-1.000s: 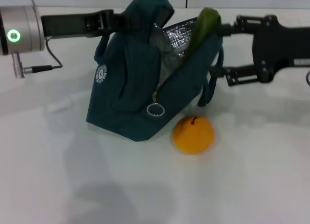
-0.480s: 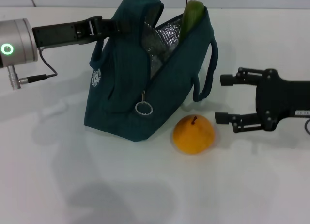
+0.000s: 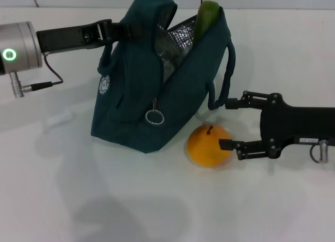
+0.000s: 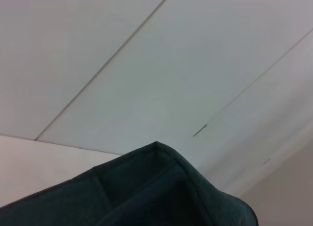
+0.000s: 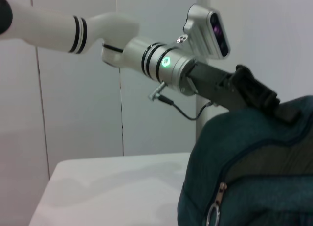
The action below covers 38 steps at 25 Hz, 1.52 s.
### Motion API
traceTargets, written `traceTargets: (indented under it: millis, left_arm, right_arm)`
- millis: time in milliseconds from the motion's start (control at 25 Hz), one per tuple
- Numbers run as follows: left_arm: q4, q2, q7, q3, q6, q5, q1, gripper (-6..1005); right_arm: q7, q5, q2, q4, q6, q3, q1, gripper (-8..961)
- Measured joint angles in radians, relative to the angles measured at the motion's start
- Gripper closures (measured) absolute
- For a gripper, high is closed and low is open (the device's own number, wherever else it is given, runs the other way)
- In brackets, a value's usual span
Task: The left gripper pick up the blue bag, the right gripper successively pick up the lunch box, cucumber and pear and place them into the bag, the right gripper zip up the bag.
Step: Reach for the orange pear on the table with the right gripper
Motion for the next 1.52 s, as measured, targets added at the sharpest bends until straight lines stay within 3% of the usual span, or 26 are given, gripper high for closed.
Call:
traceTargets:
  millis: [480,1080,1520]
  left_arm:
    - [-0.016,0.001,0.012,0.000,0.000,0.001,-0.010,952]
    - [-0.016,0.001,0.013,0.000,-0.001,0.001,-0.012,951]
    - [-0.016,0.001,0.015,0.000,-0.011,0.000,-0.012,951]
  right_arm:
    - [-0.072,0.147,0.001,0.069,0.125,-0.200,0.029,121]
    - [-0.086,0.198,0.001,0.075,0.199,-0.283,0.035,201]
    - [-0.106,0.240,0.001,0.072,0.244,-0.310,0.045,748]
